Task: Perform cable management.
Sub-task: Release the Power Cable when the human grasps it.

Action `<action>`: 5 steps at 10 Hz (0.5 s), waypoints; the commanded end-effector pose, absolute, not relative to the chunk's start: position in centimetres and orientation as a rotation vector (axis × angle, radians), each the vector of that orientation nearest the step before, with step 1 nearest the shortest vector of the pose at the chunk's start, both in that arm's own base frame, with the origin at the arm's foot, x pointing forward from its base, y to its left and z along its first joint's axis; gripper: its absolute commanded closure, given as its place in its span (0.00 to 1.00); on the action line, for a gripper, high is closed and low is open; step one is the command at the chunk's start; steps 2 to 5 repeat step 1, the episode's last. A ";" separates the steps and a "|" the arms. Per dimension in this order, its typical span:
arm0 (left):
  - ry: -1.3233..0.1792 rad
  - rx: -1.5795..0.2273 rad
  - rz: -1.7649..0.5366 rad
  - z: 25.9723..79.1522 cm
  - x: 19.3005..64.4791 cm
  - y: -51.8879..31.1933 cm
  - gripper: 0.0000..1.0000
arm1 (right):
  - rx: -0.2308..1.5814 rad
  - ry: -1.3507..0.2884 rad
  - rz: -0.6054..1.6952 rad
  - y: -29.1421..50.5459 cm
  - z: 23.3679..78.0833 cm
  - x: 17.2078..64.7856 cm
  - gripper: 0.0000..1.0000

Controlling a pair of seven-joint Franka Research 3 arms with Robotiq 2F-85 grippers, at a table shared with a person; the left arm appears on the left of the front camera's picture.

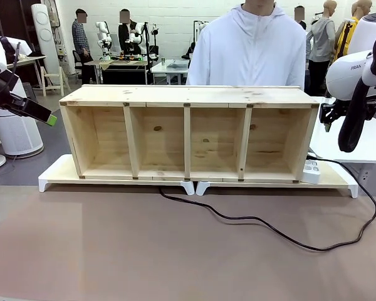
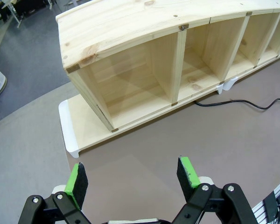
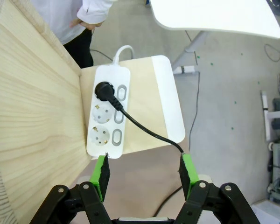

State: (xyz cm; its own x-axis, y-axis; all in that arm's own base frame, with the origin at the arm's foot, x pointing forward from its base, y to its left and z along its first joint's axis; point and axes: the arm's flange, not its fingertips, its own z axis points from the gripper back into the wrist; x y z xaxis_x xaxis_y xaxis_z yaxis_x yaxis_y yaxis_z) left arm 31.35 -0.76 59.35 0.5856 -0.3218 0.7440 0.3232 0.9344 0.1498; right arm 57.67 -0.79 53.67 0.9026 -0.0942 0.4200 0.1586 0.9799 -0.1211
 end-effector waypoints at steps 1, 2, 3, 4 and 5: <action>-0.876 -0.002 -0.368 59.3 31.6 -0.8 0.00 | -0.156 -0.421 -0.130 -0.8 53.6 57.6 0.23; -0.876 -0.002 -0.368 59.3 31.6 -0.8 0.00 | -0.156 -0.421 -0.130 -0.8 53.6 57.6 0.23; -0.876 -0.002 -0.368 59.3 31.6 -0.8 0.00 | -0.156 -0.421 -0.130 -0.8 53.6 57.6 0.23; -0.876 -0.002 -0.368 59.3 31.6 -0.8 0.00 | -0.156 -0.421 -0.130 -0.8 53.6 57.6 0.23; -0.876 -0.002 -0.368 59.3 31.6 -0.8 0.00 | -0.156 -0.421 -0.130 -0.8 53.6 57.6 0.23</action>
